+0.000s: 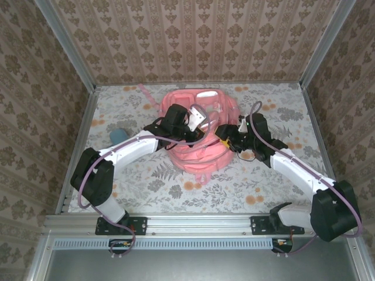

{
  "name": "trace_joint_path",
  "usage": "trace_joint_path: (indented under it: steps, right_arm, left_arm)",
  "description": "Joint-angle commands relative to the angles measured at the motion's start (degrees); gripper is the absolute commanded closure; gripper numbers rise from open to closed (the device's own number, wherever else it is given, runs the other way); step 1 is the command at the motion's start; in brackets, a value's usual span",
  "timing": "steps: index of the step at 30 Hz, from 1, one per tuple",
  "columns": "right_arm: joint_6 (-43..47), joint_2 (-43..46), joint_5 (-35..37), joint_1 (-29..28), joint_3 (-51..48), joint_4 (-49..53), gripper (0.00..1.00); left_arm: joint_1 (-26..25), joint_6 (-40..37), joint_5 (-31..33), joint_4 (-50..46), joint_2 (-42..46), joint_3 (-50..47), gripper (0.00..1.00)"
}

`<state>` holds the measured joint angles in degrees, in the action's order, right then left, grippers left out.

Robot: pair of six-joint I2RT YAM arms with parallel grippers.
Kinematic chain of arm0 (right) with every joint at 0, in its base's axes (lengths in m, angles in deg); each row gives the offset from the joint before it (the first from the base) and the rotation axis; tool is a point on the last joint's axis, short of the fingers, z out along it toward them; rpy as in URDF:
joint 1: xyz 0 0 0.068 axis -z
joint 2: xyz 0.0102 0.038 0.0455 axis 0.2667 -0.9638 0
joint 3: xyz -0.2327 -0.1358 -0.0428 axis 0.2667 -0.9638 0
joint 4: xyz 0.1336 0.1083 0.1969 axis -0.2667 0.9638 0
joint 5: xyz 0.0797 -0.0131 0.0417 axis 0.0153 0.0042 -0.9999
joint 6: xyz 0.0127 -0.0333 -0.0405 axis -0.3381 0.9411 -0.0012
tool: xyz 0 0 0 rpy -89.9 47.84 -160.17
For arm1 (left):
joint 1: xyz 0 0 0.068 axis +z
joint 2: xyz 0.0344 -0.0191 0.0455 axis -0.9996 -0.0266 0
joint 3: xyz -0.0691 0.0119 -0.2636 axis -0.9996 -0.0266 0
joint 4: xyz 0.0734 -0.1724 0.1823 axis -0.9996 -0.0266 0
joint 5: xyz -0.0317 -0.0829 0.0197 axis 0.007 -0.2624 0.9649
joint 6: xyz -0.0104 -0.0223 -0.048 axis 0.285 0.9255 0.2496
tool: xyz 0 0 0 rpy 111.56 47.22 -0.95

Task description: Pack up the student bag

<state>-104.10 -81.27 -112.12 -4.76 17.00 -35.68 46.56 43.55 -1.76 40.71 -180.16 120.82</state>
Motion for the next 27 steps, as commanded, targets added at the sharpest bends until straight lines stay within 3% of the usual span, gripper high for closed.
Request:
trace_joint_path:
  steps: [1, 7, 10, 17, 23, 27]
  right_arm:
    - [-2.3, -1.7, -0.9, 0.1, 2.7, -2.8, 0.47]
    - [-4.2, -4.8, 0.0, 0.2, 3.3, -3.1, 0.48]
    - [-5.2, -6.4, -1.2, 0.2, 3.1, -6.1, 0.47]
    - [-7.8, -9.3, -3.1, 0.2, 2.4, -15.6, 0.38]
    - [-8.0, -11.5, -3.6, 0.1, 4.0, -13.2, 0.36]
    - [-8.7, -12.7, -3.5, -0.2, 4.4, -13.0, 0.46]
  left_arm:
    - [0.3, -0.8, -2.3, 3.6, 3.7, 0.0, 1.00]
    - [0.4, 0.1, -1.8, 3.6, 4.4, -0.1, 1.00]
    - [0.4, 1.2, -1.7, 3.8, 4.8, -0.5, 0.94]
    - [1.4, 8.0, 1.2, 4.7, 9.4, -5.3, 0.58]
    - [1.8, 17.3, 6.7, 1.7, 16.0, -10.2, 0.41]
    - [1.5, 27.7, 8.3, -4.4, 16.9, -10.5, 0.37]
